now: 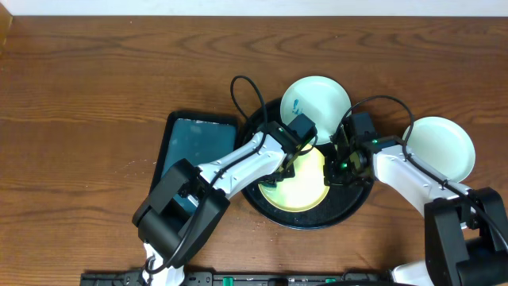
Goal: Clean dirty plates on tray and stack at the side
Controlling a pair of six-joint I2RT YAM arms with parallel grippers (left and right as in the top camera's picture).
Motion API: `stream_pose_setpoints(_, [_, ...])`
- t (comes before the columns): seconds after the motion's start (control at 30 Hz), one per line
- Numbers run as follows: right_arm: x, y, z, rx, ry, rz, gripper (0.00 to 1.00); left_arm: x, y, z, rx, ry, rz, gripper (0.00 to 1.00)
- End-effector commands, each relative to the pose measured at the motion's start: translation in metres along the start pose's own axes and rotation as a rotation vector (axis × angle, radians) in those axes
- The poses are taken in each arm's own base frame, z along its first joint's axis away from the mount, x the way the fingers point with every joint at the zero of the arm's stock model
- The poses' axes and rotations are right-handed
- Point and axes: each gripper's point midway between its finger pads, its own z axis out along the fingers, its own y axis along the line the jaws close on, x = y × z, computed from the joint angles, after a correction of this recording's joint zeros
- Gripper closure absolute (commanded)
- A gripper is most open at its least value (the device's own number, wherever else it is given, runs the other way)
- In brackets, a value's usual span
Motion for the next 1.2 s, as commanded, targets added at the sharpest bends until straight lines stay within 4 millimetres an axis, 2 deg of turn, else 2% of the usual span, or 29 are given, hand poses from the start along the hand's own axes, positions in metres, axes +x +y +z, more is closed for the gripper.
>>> stream_pose_setpoints(0.0, [0.009, -0.032, 0.009, 0.15, 0.028, 0.033, 0.99, -0.01, 0.052, 0.027, -0.214, -0.029, -0.024, 0.93])
stream_pose_setpoints(0.07, [0.009, -0.032, 0.009, 0.15, 0.026, 0.033, 0.99, -0.003, 0.028, 0.031, -0.095, 0.028, -0.041, 0.93])
stream_pose_setpoints(0.13, [0.008, -0.032, 0.009, 0.149, 0.025, 0.033, 0.99, 0.005, -0.004, 0.032, 0.065, 0.098, -0.038, 0.92])
stream_pose_setpoints(0.23, [0.009, -0.032, 0.009, 0.149, 0.026, 0.032, 0.99, 0.018, -0.049, 0.024, 0.269, 0.177, -0.014, 0.92])
stream_pose_setpoints(0.3, [0.009, -0.032, 0.01, 0.149, 0.026, 0.03, 0.99, 0.025, -0.071, 0.017, 0.365, 0.204, 0.013, 0.93])
stream_pose_setpoints(0.47, [0.009, -0.031, 0.01, 0.149, 0.027, 0.025, 0.99, 0.043, -0.104, 0.005, 0.482, 0.227, 0.082, 0.93])
stream_pose_setpoints(0.67, [0.009, -0.031, 0.01, 0.149, 0.027, 0.025, 0.99, 0.054, -0.11, 0.003, 0.491, 0.237, 0.129, 0.92])
stream_pose_setpoints(0.7, [0.009, -0.031, 0.01, 0.149, 0.027, 0.025, 0.99, 0.053, -0.109, 0.004, 0.486, 0.224, 0.149, 0.92])
stream_pose_setpoints(0.77, [0.01, -0.031, 0.01, 0.15, 0.029, 0.025, 0.99, 0.042, -0.094, 0.012, 0.41, 0.175, 0.14, 0.92])
stream_pose_setpoints(0.8, [0.01, -0.031, 0.01, 0.15, 0.03, 0.025, 0.99, 0.034, -0.08, 0.018, 0.342, 0.141, 0.122, 0.92])
stream_pose_setpoints(0.83, [0.01, -0.031, 0.01, 0.15, 0.03, 0.025, 0.99, 0.019, -0.051, 0.027, 0.209, 0.078, 0.091, 0.92])
stream_pose_setpoints(0.87, [0.01, -0.031, 0.01, 0.15, 0.03, 0.025, 0.99, 0.011, -0.036, 0.03, 0.139, 0.045, 0.078, 0.92])
stream_pose_setpoints(0.93, [0.01, -0.031, 0.01, 0.15, 0.03, 0.025, 0.99, -0.007, 0.001, 0.033, -0.017, -0.027, 0.052, 0.93])
stream_pose_setpoints(1.0, [0.01, -0.031, 0.01, 0.15, 0.03, 0.025, 0.99, -0.02, 0.029, 0.032, -0.127, -0.072, 0.035, 0.93])
stream_pose_setpoints(1.07, [0.01, -0.031, 0.01, 0.15, 0.03, 0.025, 0.99, -0.03, 0.048, 0.03, -0.194, -0.094, 0.016, 0.93])
stream_pose_setpoints(1.17, [0.01, -0.031, 0.01, 0.15, 0.03, 0.025, 0.99, -0.039, 0.063, 0.028, -0.239, -0.106, 0.003, 0.93])
